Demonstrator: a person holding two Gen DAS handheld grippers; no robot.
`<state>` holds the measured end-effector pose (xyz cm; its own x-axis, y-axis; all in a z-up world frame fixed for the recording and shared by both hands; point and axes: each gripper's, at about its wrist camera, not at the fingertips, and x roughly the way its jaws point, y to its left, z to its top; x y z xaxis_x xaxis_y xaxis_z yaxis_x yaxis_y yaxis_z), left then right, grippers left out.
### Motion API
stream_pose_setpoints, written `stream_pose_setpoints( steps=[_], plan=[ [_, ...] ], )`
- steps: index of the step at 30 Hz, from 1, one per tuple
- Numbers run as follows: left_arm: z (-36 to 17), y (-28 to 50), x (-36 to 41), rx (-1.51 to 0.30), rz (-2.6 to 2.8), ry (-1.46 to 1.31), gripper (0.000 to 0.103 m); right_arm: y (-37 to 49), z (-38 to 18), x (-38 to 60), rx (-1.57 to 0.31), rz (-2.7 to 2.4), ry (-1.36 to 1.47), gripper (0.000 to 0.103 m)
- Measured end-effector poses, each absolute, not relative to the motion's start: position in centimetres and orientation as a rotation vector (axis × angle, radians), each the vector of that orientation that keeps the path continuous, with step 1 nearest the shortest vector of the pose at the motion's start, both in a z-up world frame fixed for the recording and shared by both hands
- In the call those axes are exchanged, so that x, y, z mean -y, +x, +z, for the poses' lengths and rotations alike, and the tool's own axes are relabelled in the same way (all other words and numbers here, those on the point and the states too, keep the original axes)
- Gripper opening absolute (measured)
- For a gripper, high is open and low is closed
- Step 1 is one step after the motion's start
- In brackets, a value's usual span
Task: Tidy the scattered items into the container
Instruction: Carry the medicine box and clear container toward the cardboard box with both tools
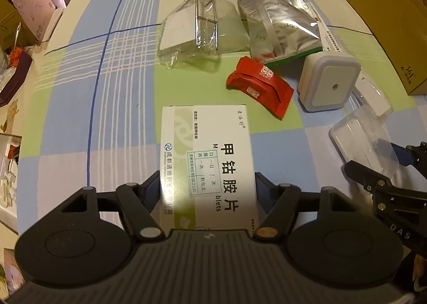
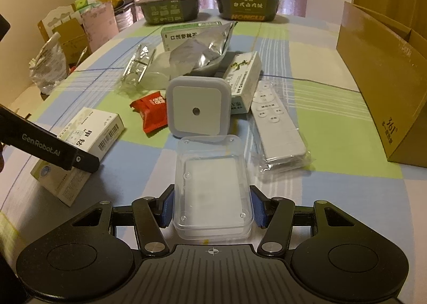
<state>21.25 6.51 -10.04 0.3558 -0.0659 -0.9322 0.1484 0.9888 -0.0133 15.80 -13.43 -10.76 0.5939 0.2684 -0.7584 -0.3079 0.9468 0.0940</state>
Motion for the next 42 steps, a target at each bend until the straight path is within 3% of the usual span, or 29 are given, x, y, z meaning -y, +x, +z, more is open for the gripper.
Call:
stream_pose_setpoints(
  steps=[25, 42],
  plan=[
    [-1.4, 11.9, -1.7, -1.083, -0.233, 0.008, 0.067, 9.3, -1.6, 20.2, -0.754, 0.182, -0.020, 0.058],
    [3.1, 10.1, 4.1, -1.001, -0.370, 0.021, 0.067, 6.3, 4.4, 26.1, -0.665, 0.058, 0.039, 0.058]
  ],
)
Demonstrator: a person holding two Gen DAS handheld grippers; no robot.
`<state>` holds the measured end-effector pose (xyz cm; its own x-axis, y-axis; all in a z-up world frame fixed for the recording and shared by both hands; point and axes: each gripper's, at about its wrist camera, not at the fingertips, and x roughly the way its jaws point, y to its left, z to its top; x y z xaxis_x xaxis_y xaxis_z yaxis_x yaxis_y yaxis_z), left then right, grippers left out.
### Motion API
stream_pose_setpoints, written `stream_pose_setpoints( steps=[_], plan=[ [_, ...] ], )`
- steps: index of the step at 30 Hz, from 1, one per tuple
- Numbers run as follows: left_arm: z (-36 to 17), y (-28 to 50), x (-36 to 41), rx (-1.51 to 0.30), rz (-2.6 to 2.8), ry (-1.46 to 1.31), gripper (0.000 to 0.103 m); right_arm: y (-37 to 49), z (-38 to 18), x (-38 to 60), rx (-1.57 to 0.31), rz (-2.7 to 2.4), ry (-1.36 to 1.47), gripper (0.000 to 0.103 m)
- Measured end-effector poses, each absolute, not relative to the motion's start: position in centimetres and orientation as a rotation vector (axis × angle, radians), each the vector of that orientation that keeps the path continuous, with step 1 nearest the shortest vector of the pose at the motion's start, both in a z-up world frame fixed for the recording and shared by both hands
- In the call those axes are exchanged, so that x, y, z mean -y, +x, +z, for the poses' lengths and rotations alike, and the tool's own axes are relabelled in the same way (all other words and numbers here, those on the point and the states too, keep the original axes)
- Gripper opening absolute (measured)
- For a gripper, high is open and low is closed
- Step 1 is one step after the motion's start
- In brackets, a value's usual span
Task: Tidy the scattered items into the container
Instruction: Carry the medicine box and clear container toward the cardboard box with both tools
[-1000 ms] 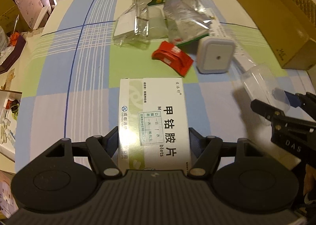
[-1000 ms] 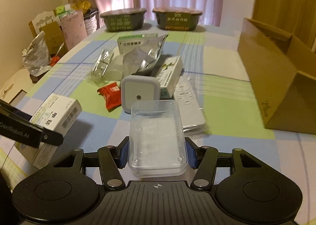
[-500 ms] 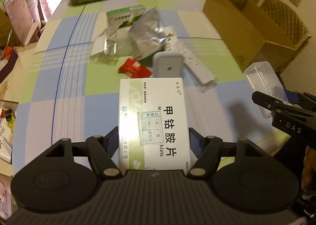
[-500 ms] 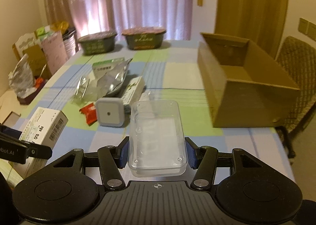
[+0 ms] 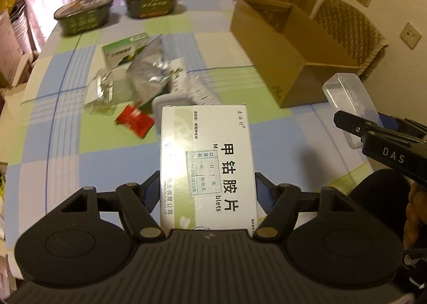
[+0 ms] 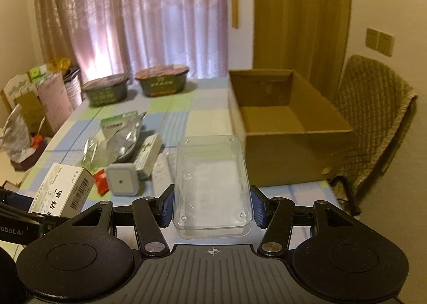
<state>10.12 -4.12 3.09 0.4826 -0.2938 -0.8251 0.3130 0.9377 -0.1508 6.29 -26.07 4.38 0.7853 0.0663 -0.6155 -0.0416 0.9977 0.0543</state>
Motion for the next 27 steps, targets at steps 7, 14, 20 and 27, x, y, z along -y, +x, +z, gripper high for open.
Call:
stream_pose_setpoints(
  steps=[7, 14, 20, 27],
  plan=[
    [4.7, 10.9, 7.3, -0.961, -0.431, 0.040, 0.067, 6.6, 6.7, 29.0, -0.626, 0.003, 0.055, 0.058],
    [6.5, 13.3, 11.8, -0.928, -0.488, 0.063, 0.067, 8.7, 8.2, 32.3, -0.603, -0.019, 0.073, 0.058],
    [7.8, 16.1, 15.7, -0.904, -0.530, 0.054, 0.067, 11.0, 9.1, 35.9, -0.597, -0.027, 0.078, 0.058],
    [8.0, 20.1, 20.1, -0.892, -0.575, 0.084, 0.067, 14.7, 9.3, 39.9, -0.593, -0.046, 0.075, 0.058]
  ],
)
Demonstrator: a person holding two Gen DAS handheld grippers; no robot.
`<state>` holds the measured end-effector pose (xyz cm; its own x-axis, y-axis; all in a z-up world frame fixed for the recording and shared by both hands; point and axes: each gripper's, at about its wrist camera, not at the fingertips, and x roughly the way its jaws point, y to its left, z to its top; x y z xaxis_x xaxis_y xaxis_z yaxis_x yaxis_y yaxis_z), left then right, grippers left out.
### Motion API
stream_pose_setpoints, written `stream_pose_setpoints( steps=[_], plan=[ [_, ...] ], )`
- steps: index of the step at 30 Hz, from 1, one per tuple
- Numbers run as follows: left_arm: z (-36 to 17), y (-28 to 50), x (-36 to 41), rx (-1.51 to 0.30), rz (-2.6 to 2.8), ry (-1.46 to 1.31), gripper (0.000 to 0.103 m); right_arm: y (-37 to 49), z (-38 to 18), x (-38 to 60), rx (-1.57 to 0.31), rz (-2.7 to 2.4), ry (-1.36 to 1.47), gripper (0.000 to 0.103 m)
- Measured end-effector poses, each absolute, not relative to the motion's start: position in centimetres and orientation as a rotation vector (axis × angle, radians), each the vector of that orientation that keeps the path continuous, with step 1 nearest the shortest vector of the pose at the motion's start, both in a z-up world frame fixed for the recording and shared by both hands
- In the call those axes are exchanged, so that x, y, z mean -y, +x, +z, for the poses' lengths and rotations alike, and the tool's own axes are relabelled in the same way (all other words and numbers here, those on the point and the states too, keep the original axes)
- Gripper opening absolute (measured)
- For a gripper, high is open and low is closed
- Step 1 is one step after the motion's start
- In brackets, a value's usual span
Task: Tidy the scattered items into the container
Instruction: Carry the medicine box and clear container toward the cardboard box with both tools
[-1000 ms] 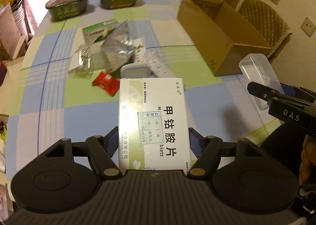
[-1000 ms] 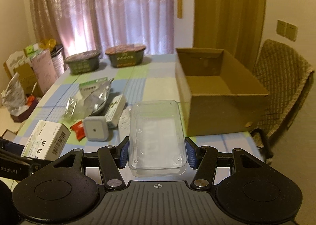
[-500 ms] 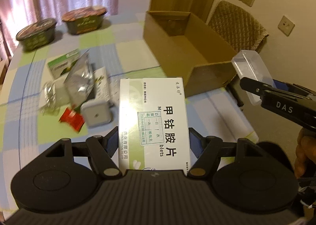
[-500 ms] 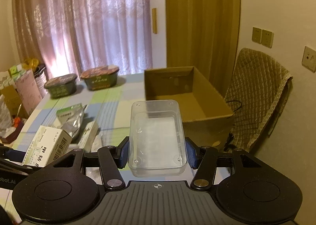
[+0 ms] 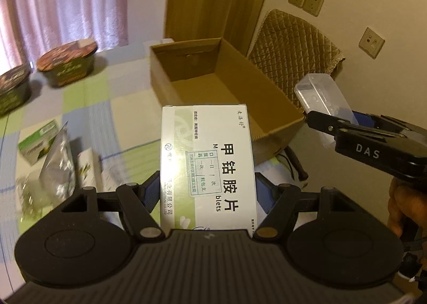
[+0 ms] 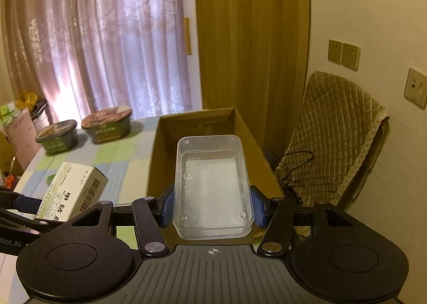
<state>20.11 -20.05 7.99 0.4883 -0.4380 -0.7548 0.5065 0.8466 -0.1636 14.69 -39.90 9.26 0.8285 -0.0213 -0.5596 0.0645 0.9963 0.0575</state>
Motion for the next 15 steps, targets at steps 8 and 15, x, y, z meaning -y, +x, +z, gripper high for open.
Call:
stream_pose_setpoints(
  steps=[8, 15],
  plan=[
    [7.0, 25.4, 24.4, -0.905, -0.611, 0.042, 0.067, 19.3, 8.0, 43.3, -0.620, -0.054, 0.072, 0.058],
    [5.7, 29.1, 27.0, -0.916, -0.629, 0.015, 0.067, 22.6, 6.1, 44.5, -0.653, -0.040, 0.070, 0.058]
  ],
)
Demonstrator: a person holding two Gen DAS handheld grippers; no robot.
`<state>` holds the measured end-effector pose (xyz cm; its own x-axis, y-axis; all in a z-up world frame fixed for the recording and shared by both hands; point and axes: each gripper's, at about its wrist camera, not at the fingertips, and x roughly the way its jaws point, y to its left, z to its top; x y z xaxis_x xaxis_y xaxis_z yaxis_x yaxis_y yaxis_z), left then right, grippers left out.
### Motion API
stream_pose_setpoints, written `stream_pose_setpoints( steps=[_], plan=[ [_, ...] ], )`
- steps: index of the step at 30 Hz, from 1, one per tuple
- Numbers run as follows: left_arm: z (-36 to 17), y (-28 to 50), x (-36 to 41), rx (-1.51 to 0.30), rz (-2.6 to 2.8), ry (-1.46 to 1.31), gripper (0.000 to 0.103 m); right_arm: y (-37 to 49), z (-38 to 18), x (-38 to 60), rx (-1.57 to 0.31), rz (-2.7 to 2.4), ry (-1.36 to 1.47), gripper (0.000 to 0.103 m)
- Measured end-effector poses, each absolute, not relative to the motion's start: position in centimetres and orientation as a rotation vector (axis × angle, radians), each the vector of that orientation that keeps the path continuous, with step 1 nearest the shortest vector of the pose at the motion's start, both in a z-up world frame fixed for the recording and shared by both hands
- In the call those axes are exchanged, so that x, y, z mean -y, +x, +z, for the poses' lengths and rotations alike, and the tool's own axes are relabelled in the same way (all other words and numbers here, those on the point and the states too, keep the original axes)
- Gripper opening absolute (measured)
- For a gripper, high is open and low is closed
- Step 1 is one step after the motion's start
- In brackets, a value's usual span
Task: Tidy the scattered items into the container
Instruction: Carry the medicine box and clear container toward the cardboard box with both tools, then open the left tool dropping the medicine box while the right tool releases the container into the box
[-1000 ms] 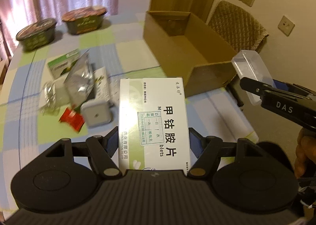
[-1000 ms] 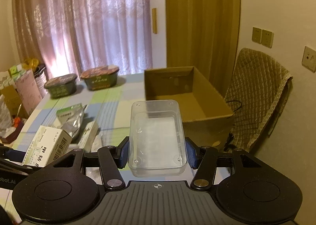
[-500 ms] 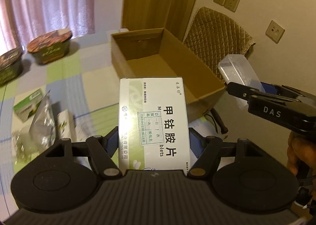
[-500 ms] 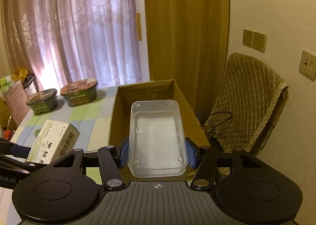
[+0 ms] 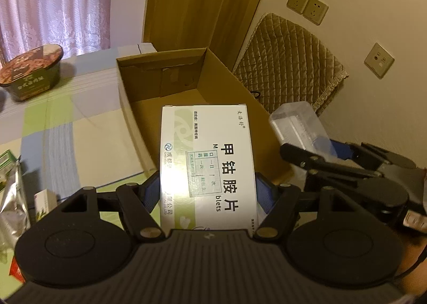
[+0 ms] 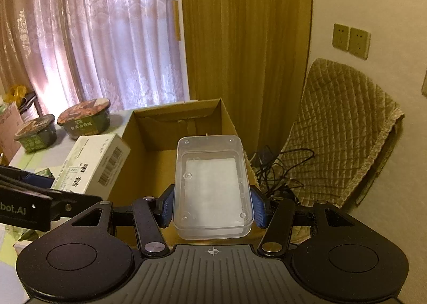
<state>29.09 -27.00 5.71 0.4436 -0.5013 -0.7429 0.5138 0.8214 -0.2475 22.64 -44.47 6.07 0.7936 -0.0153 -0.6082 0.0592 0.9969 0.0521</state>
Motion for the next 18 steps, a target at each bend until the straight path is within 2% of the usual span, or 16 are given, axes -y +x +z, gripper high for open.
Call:
stream_pose_setpoints(
  steps=[18],
  plan=[
    [2.7, 32.9, 28.9, -0.941, -0.655, -0.041, 0.067, 25.3, 3.5, 46.5, -0.692, -0.074, 0.083, 0.058]
  ],
)
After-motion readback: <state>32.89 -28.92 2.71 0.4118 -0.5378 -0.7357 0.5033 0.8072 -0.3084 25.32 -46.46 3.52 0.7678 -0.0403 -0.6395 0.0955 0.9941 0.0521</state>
